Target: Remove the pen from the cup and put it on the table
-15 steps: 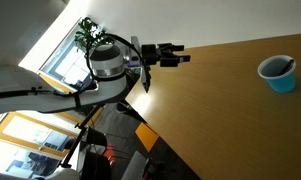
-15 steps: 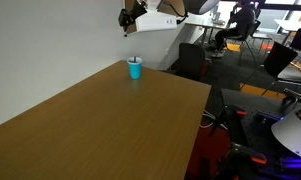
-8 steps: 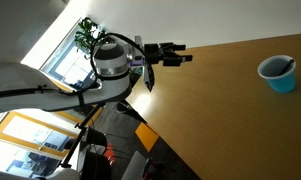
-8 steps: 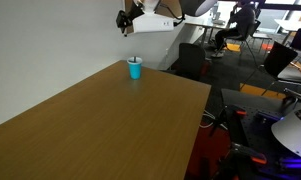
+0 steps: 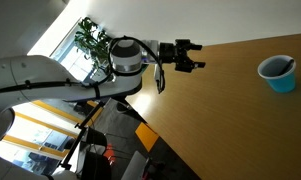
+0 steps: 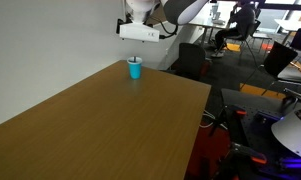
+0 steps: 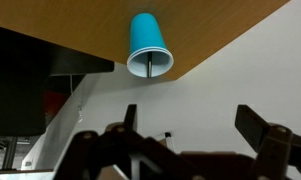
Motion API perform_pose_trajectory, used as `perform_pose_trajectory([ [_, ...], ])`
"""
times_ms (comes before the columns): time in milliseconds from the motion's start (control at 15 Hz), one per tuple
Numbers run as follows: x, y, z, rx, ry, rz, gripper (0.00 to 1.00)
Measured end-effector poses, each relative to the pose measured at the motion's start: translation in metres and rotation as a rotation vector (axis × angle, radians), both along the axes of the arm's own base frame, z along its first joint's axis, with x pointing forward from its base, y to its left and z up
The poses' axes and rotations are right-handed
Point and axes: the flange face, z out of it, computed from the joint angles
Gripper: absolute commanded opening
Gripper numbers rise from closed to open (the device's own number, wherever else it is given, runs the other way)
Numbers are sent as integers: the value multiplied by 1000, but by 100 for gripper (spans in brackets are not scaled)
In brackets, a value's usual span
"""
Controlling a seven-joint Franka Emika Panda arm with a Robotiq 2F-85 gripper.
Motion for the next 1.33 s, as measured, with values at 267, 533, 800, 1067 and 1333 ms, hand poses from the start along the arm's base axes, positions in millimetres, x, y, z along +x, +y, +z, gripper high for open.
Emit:
perform_pose_trajectory([
  [267,24,-13,-15,75,-13,-116,100],
  [533,42,-39,-14,100,-47,-207,100],
  [800,55,-65,-14,77,-67,-247,100],
  [1067,65,-88,-28,49,-43,-253,100],
  [1333,71,-107,-52,37,36,-220,100],
])
